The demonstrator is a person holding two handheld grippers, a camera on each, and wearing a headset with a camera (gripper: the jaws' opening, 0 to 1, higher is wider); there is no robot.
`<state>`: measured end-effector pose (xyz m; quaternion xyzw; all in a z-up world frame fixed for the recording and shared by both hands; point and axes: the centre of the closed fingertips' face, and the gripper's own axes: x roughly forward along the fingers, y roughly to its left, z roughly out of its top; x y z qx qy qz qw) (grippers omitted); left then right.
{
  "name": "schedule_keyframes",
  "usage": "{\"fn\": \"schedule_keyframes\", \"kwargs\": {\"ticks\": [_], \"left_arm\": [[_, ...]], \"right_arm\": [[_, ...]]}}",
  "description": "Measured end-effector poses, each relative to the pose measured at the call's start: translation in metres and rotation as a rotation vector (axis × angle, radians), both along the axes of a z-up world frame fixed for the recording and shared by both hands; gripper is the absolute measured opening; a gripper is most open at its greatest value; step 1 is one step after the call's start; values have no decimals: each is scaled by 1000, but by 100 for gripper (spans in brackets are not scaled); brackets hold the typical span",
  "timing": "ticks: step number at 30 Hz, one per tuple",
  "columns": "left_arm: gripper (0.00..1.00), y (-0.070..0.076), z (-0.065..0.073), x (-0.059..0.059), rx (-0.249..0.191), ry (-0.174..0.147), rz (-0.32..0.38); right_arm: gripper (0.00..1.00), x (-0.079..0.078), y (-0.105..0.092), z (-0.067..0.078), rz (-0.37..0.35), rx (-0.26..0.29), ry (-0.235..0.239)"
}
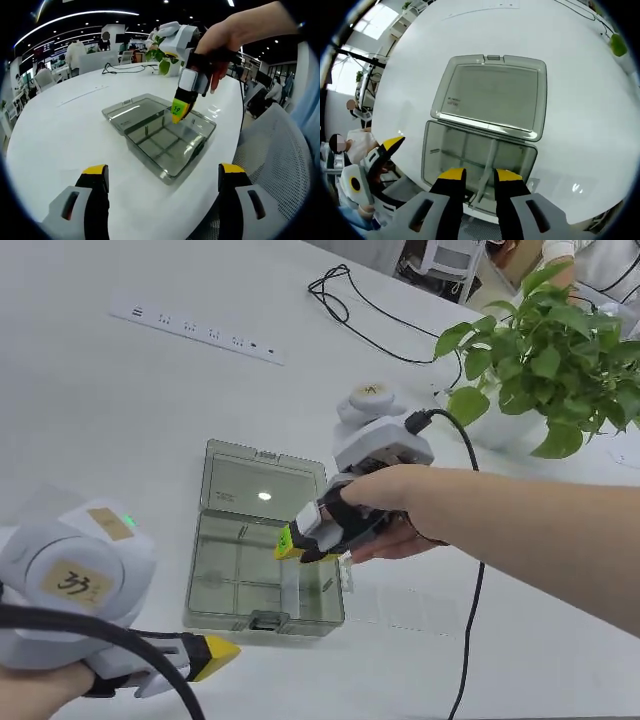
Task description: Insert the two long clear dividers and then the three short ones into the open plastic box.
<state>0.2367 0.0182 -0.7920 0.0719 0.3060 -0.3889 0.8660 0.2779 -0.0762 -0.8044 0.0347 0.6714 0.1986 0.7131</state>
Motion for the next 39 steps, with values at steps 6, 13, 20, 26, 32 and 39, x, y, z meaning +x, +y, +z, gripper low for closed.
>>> {"fn": "schedule_keyframes", "kwargs": {"ticks": [6,13,20,26,32,39], "left_arm": [[92,0,1,-1,2,-1,-2],[93,-1,3,-2,7,-7,-3],[92,0,6,-3,8,-11,1],[93,1,8,-4,13,-14,6],[93,3,12,-3,16,-20,13],[93,6,14,-2,14,-17,27]], "right_arm": [[39,5,4,-1,10,48,-29],[61,8,9,2,27,86,-61],[77,10,12,6,32,120,-102],[86,13,15,11,25,151,-147],[94,14,18,20,30,187,-186],[99,15,17,35,30,244,-254]]}}
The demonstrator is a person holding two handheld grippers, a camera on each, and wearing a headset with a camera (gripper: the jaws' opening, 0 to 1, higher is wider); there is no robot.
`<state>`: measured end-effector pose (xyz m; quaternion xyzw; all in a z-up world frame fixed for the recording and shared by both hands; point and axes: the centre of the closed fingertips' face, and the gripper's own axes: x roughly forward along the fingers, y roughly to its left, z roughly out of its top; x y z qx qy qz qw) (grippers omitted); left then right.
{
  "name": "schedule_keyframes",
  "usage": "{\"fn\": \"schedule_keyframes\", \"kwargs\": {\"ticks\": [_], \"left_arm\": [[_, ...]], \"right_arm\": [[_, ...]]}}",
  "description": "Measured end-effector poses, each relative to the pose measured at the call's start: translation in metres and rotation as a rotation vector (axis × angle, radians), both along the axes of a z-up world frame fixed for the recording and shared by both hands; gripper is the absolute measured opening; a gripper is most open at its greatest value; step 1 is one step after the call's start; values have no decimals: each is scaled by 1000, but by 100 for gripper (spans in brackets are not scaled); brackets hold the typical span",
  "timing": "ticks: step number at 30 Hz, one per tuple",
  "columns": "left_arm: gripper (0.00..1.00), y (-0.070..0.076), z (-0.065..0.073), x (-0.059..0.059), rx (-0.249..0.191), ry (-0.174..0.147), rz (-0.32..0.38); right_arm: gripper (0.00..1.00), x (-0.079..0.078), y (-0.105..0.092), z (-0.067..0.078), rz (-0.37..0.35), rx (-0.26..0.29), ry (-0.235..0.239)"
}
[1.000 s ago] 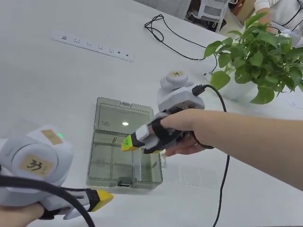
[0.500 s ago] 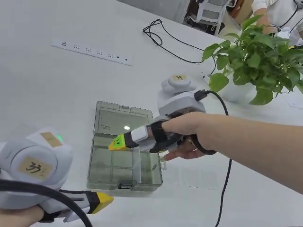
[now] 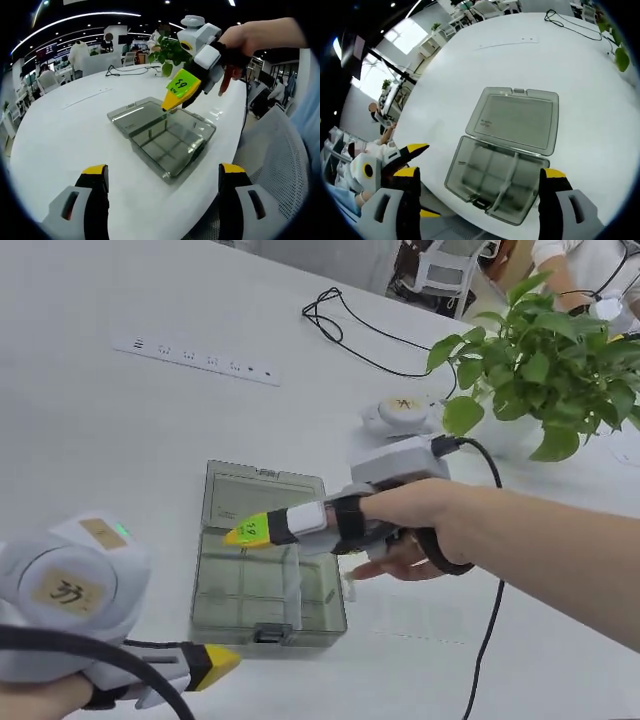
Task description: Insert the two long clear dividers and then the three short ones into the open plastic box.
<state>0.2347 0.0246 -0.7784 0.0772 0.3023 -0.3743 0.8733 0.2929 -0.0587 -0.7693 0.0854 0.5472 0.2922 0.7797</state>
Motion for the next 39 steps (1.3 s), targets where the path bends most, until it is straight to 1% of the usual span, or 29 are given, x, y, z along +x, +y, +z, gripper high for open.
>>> {"fn": "schedule_keyframes", "kwargs": {"ticks": [7,8,10,11,12,13,14,15,16,17,18,19,20,21,22,23,24,25,26,27,28,29,30,31,32,34,35,38,39], "left_arm": [[92,1,0,1,-14,15,20],[92,2,0,1,-18,20,26],[92,4,-1,3,-23,26,35],[92,5,-1,4,-22,28,38],[92,7,-1,5,-29,32,46],[92,8,-1,6,-32,35,52],[92,10,-1,8,-36,39,61],[92,12,-1,9,-40,43,68],[92,14,-2,11,-39,44,72],[92,17,-2,12,-43,47,83],[92,20,-2,14,-42,50,91],[92,22,-2,16,-44,51,100],[92,26,-3,17,-46,57,110],[91,28,-3,18,-45,58,115],[91,30,-2,20,-48,58,123],[91,32,-2,21,-51,62,131],[91,35,-3,22,-46,67,136],[91,38,-4,24,-47,67,144],[91,41,-4,25,-46,71,149],[91,44,-5,26,-46,75,157],[91,47,-5,27,-52,80,168],[91,51,-7,27,-45,86,174],[91,53,-7,28,-43,84,179],[91,56,-8,28,-39,88,187],[91,60,-9,29,-29,92,192],[91,66,-10,30,-15,92,202],[91,68,-11,30,-11,92,204],[91,77,-16,30,15,98,215],[91,79,-17,31,21,98,219]], "right_arm": [[100,-4,-9,9,-12,40,-48],[100,-5,-10,10,-5,45,-67],[100,-7,-13,12,-8,50,-79],[100,-6,-11,16,-1,79,-115],[100,-8,-14,17,-11,73,-115],[100,-11,-15,20,-5,86,-119],[100,-11,-13,22,-3,100,-138],[100,-12,-16,25,-9,97,-164],[100,-16,-18,25,-1,98,-160],[100,-17,-18,29,9,111,-188],[100,-19,-20,29,8,110,-190],[100,-18,-19,34,29,132,-244],[100,-17,-21,35,33,129,-273],[100,-22,-25,33,40,109,-261],[100,-24,-27,36,65,105,-295],[100,-22,-27,40,66,117,-339],[100,-30,-29,39,74,108,-322],[100,-30,-30,41,89,107,-354],[100,-21,-39,42,92,105,-388],[100,-23,-42,40,101,101,-378],[100,-24,-43,44,110,103,-423],[100,-29,-43,44,117,110,-416],[100,-31,-43,45,129,113,-431],[100,-29,-45,47,128,110,-473],[100,-35,-48,46,134,103,-463],[100,-35,-55,46,139,90,-500],[100,-36,-57,47,152,101,-517],[100,-38,-65,45,149,110,-548],[100,-36,-69,44,139,100,-567]]}}
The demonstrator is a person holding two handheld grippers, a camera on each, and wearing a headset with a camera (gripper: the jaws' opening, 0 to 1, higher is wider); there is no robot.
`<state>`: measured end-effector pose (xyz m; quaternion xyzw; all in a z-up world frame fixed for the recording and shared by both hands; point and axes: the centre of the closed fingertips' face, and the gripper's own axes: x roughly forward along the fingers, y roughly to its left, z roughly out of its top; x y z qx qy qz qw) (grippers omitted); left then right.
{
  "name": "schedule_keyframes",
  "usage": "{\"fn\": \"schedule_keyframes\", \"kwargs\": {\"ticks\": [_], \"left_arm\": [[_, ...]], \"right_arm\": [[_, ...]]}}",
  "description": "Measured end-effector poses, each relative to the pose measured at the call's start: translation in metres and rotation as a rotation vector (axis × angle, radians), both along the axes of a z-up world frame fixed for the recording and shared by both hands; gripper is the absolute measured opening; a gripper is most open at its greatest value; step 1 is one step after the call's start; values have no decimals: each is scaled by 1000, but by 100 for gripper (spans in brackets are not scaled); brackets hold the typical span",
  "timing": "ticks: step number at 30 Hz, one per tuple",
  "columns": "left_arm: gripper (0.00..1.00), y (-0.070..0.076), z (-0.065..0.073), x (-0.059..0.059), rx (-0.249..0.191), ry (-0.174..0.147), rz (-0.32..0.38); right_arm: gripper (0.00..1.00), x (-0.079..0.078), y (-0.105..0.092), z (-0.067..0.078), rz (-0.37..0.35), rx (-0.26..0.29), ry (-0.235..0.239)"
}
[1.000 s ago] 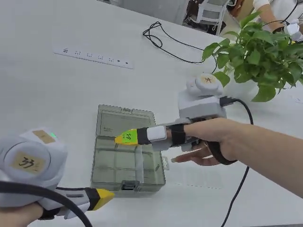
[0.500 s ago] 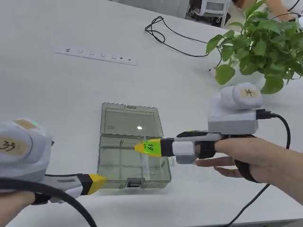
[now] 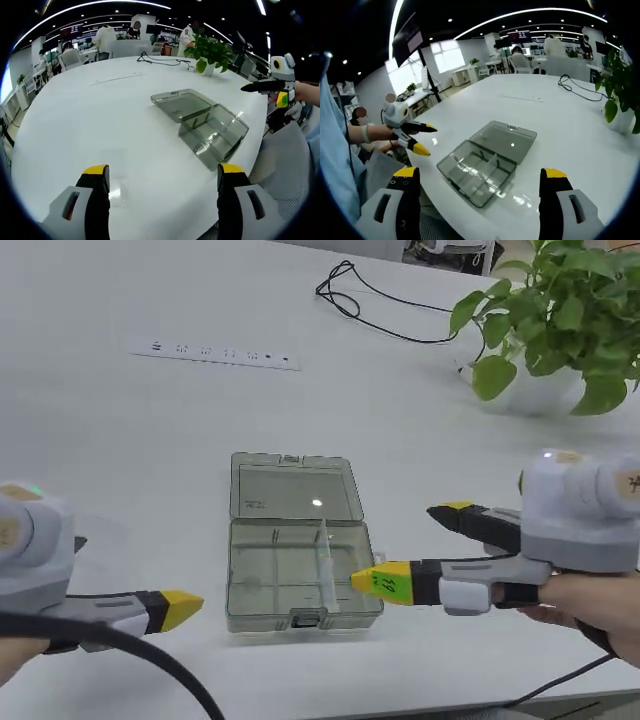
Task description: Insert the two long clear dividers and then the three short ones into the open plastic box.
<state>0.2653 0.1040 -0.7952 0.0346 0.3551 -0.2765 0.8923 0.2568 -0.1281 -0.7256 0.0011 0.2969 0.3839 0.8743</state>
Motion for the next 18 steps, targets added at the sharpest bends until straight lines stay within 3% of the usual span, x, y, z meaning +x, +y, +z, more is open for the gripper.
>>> {"fn": "schedule_keyframes", "kwargs": {"ticks": [2,3,6,13,14,16,18], "left_arm": [[91,6,-3,0,15,9,8],[91,8,-3,0,18,9,12],[91,18,-7,1,42,17,27],[87,37,-16,6,90,35,71],[86,40,-17,6,98,39,78],[84,47,-22,8,129,49,93],[81,52,-27,9,141,69,100]], "right_arm": [[100,-3,-5,-2,-2,16,-10],[100,-1,-17,-10,-33,20,-15],[100,-3,-25,-10,-62,46,-27],[100,-20,-29,-7,-48,68,-58],[100,-22,-30,-5,-60,96,-64],[100,-25,-32,-6,-61,96,-69],[100,-27,-36,-9,-53,55,-78]]}}
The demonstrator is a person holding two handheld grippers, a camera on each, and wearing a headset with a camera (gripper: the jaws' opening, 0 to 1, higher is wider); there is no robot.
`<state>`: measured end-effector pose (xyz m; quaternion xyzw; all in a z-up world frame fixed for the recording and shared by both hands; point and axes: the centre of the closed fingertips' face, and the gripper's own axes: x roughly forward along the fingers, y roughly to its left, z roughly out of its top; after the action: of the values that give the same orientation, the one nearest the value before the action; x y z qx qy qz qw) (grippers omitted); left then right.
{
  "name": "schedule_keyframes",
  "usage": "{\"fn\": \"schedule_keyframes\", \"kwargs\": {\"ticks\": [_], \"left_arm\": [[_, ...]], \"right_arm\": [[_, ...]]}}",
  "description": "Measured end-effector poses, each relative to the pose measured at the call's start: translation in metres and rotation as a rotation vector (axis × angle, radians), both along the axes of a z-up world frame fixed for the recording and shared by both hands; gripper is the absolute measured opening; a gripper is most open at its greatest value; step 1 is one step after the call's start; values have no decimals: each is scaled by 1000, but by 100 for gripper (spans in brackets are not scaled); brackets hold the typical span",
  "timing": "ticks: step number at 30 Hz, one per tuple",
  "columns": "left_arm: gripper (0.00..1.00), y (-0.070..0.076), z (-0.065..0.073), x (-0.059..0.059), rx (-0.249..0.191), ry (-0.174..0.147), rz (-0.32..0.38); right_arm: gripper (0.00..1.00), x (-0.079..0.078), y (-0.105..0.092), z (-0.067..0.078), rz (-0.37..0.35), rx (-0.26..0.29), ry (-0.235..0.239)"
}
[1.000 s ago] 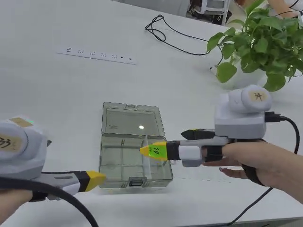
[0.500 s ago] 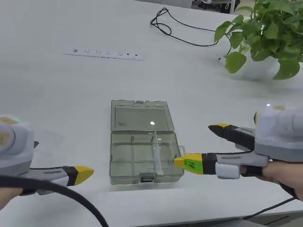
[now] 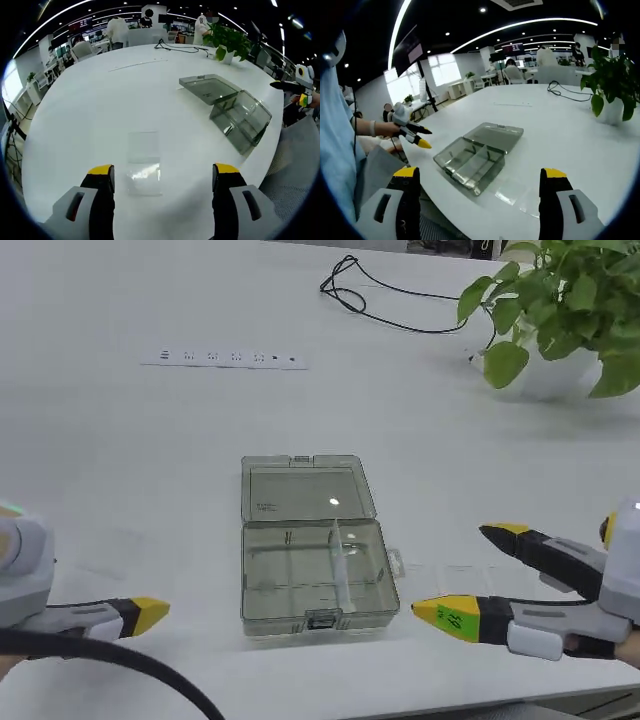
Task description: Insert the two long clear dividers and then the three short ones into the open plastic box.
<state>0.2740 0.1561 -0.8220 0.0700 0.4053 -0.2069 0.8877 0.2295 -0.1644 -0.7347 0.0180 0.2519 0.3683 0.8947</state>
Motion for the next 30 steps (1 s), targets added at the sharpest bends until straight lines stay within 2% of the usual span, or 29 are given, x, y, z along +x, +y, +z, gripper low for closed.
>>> {"fn": "schedule_keyframes", "kwargs": {"ticks": [3,9,12,18,20,24,25,30], "left_arm": [[78,8,-6,3,30,23,10],[67,18,-11,8,80,41,19],[62,20,-13,10,111,50,15],[56,20,-17,10,139,53,3],[54,21,-20,9,155,63,-4],[48,21,-18,11,143,50,7],[46,19,-19,10,130,55,11],[42,19,-19,12,118,54,26]], "right_arm": [[100,-2,-4,1,7,-26,-24],[100,-3,-10,-4,12,-69,-32],[100,-3,-11,-4,5,-68,-33],[100,0,-19,-4,-16,-55,-37],[99,0,-20,-3,-21,-53,-39],[98,-2,-20,-4,-16,-76,-38],[98,-2,-20,-3,-14,-82,-43],[97,0,-23,-3,-22,-65,-42]]}}
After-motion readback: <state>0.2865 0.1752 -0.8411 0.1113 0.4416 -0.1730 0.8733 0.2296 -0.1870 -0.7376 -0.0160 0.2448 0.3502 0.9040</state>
